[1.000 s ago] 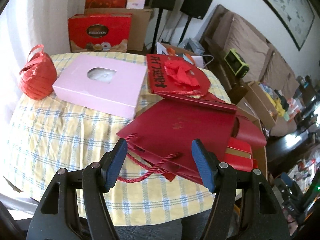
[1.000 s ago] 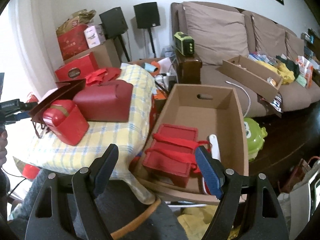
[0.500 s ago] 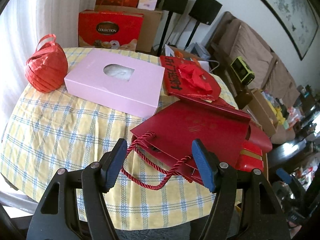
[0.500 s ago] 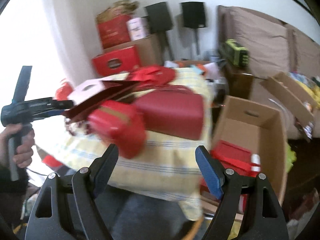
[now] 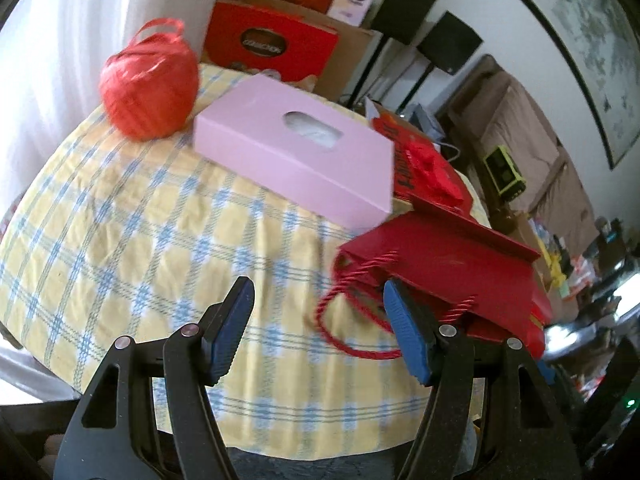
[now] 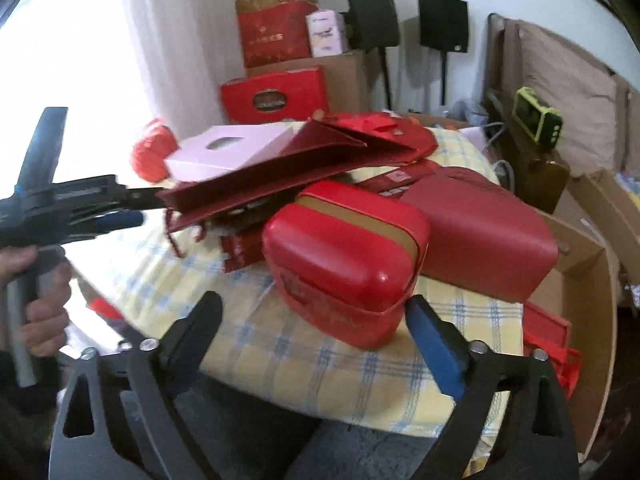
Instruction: Organize objects
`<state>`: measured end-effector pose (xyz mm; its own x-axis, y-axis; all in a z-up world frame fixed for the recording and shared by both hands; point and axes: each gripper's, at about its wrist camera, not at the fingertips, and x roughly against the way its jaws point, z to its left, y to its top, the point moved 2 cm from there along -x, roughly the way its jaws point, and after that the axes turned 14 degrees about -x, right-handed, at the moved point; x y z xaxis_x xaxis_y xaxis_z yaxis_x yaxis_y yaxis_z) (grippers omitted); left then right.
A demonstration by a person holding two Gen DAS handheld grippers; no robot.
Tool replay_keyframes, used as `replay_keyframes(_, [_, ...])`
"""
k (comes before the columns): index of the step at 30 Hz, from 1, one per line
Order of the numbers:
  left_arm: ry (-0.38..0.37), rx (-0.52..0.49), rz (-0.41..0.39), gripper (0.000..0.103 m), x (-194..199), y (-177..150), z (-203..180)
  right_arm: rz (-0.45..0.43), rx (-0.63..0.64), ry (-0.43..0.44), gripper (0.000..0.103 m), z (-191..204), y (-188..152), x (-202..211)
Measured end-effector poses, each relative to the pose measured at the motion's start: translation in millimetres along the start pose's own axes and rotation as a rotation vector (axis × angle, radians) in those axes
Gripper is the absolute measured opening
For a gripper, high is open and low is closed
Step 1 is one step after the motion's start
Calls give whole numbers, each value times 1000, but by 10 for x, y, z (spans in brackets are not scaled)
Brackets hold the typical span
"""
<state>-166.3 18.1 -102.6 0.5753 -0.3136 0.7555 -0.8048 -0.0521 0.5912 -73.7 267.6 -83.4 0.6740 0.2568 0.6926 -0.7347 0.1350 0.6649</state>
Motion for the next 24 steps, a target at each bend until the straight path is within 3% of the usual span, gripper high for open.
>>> replay_keyframes(4, [-30, 22, 0, 64, -48, -25, 65, -76, -8, -134, 96, 75, 22, -147])
replay_keyframes(10, [-52, 24, 0, 64, -96, -67, 105, -123, -63, -252, 96, 93, 96, -386])
replay_keyframes(14, [-59, 45, 0, 64, -99, -93, 169, -157, -100, -265, 89, 55, 98, -449])
replay_keyframes(20, [-68, 35, -13, 64, -27, -61, 140, -179, -99, -246, 89, 38, 50, -417])
replay_keyframes(24, [-101, -75, -36, 64, 119, 1, -116, -182, -109, -218, 89, 0, -19, -326])
